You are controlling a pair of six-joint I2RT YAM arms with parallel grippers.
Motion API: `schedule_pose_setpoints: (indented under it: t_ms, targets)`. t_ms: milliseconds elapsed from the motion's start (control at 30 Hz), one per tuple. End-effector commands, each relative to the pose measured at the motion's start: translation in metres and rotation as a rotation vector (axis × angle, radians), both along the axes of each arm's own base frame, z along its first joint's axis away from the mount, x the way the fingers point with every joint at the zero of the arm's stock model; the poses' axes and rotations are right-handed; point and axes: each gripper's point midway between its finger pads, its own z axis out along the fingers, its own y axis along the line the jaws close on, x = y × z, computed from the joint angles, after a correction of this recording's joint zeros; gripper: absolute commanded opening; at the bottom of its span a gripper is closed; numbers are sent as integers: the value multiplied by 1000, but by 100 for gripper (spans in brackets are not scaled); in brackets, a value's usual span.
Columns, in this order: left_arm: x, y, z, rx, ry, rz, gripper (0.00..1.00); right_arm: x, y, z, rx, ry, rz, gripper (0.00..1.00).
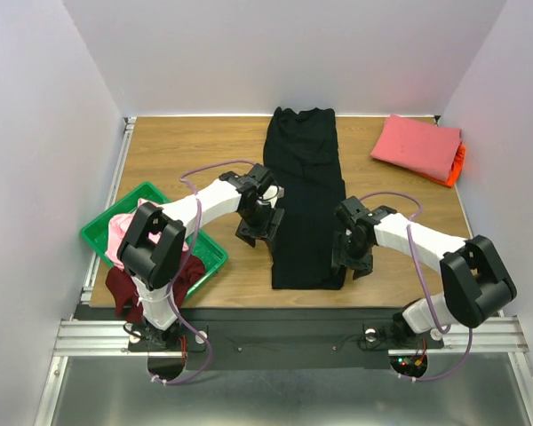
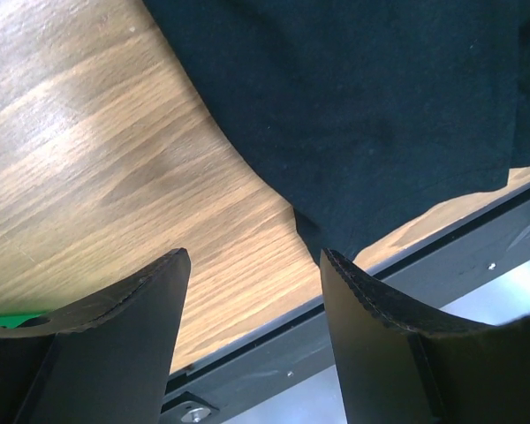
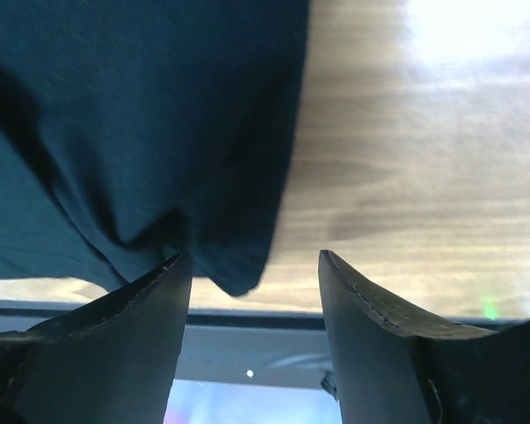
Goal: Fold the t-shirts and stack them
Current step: Fold the tshirt
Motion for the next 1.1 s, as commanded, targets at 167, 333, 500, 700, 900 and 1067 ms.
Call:
schedule_pose_setpoints:
  t_ms: [167,333,500,700,900,1067]
  targets:
    - [-13,1,6,5,33,10,72,7,12,-17,25,-5,11,56]
    - [-19,-1,6,2,40,-2,72,-7,8,-21,6,44,0,48]
    - [-29,-6,11,-25,41,-31,73,-17,1,-18,-7,66,-9,35]
    - [-44,-8,12,-46,85,-39,73,-23,2,-17,7,78,11,22]
    - [-64,-11,7,-12,137,-62,73,-25,2,-19,14,92,25,5]
    - [-80,-11,3,19,168,-71,71,-26,1,-22,4,103,32,0]
